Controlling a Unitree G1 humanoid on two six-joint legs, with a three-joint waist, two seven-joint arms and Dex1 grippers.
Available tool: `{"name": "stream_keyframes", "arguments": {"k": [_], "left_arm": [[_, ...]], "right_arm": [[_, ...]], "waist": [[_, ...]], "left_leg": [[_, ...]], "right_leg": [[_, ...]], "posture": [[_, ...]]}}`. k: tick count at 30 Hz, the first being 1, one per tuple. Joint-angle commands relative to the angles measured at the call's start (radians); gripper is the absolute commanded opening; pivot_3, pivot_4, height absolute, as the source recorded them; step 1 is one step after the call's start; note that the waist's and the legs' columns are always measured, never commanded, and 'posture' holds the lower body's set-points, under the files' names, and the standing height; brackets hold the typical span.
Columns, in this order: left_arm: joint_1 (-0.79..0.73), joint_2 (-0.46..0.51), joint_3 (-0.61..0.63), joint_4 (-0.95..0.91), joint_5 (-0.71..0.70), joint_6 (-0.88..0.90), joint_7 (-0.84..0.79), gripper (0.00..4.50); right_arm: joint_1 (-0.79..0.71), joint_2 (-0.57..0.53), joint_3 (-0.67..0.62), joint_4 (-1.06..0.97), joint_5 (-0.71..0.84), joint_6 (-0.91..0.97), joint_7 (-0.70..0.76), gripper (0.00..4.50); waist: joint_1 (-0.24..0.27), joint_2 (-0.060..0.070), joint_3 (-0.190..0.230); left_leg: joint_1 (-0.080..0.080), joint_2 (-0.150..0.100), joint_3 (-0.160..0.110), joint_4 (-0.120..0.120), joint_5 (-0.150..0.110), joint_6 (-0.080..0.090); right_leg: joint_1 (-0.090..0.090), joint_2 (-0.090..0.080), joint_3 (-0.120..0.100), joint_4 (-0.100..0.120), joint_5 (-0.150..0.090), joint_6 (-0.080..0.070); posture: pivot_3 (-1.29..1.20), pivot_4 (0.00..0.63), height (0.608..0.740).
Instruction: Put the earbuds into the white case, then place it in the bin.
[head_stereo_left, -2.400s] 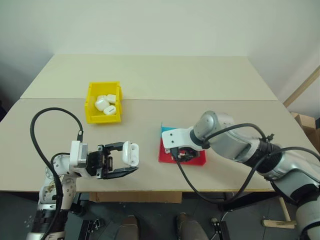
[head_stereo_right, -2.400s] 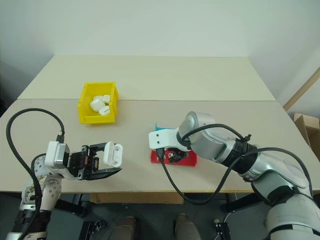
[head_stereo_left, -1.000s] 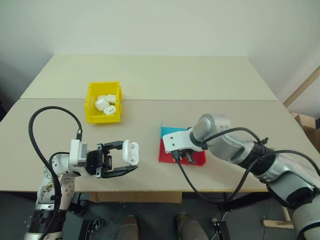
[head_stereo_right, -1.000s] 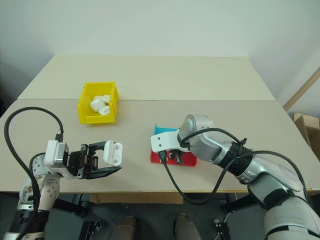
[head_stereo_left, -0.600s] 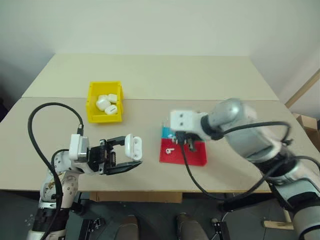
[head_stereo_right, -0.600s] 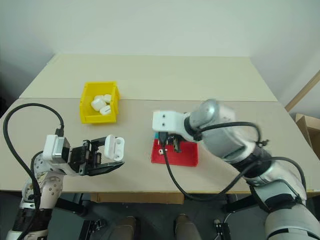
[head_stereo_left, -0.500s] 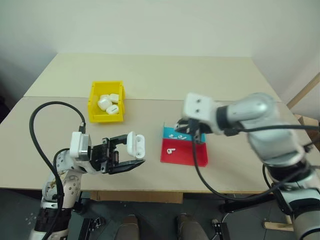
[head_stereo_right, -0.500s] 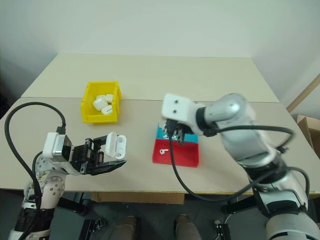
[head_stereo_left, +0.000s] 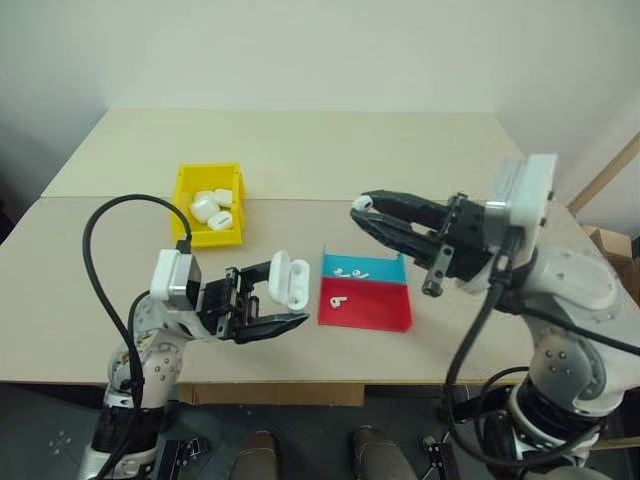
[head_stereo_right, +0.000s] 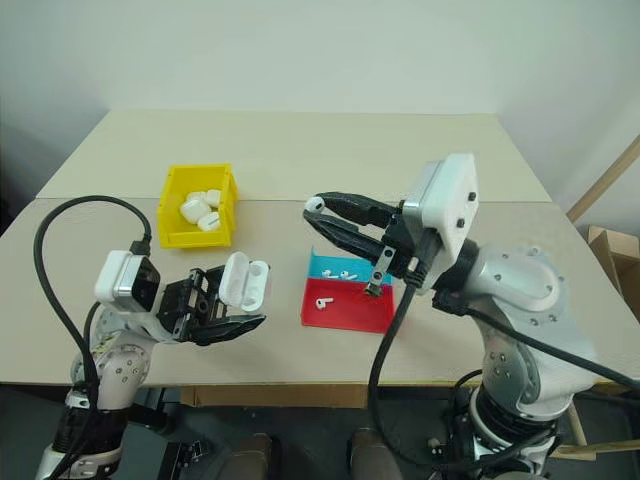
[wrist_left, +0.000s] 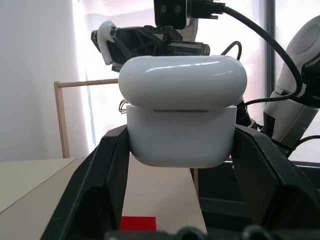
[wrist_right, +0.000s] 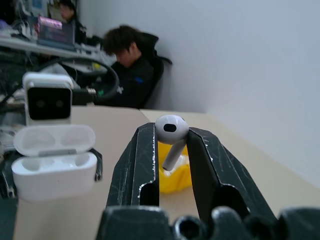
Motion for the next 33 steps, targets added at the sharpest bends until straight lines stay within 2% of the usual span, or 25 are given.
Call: {"name": "stream_keyframes", "arguments": {"k": [1,5,11,17,33], "left_arm": [[-0.024,-0.009,0.002,-0.001,-0.005,-0.008,-0.009,2.76],[-0.036,-0.028,-0.005,0.001,0.005,-0.021,-0.009,2.76],[-0.021,-0.030,-0.004,-0.034,0.001,-0.014,0.001,2.76],[-0.027,-0.030,-0.007,-0.021,0.008,-0.019,-0.006,2.76],[-0.036,-0.030,-0.008,-0.018,0.017,-0.017,-0.016,2.76]], "right_arm": [[0.030,0.019,0.009,-0.005,0.058,-0.147,-0.027,0.67],[0.070,0.008,0.059,0.030,0.081,-0.259,-0.014,0.67],[0.115,-0.033,0.081,0.069,0.195,-0.358,0.063,0.67],[0.116,-0.100,0.175,0.181,0.159,-0.482,0.188,0.67],[0.017,-0.093,0.326,0.330,0.100,-0.629,0.192,0.67]], "waist": [[0.000,0.000,0.000],[0.000,0.000,0.000],[0.000,0.000,0.000],[-0.001,0.000,0.000],[0.001,0.000,0.000]], "left_leg": [[0.000,0.000,0.000,0.000,0.000,0.000],[0.000,0.000,0.000,0.000,0.000,0.000],[0.000,0.000,0.000,-0.001,0.000,0.000],[0.002,0.000,0.000,-0.001,0.000,0.000],[0.001,0.000,0.000,-0.001,0.000,0.000]], "right_leg": [[0.000,0.000,0.000,0.000,0.000,0.000],[0.000,0.000,0.000,-0.001,0.000,0.000],[0.000,0.000,0.000,-0.001,0.000,0.000],[0.001,0.000,0.000,-0.001,0.000,0.000],[0.001,0.000,0.000,-0.001,0.000,0.000]], "posture": [[0.00,0.150,0.740],[0.00,0.150,0.740],[0.00,0.150,0.740],[0.00,0.150,0.740],[0.00,0.150,0.740]]}}
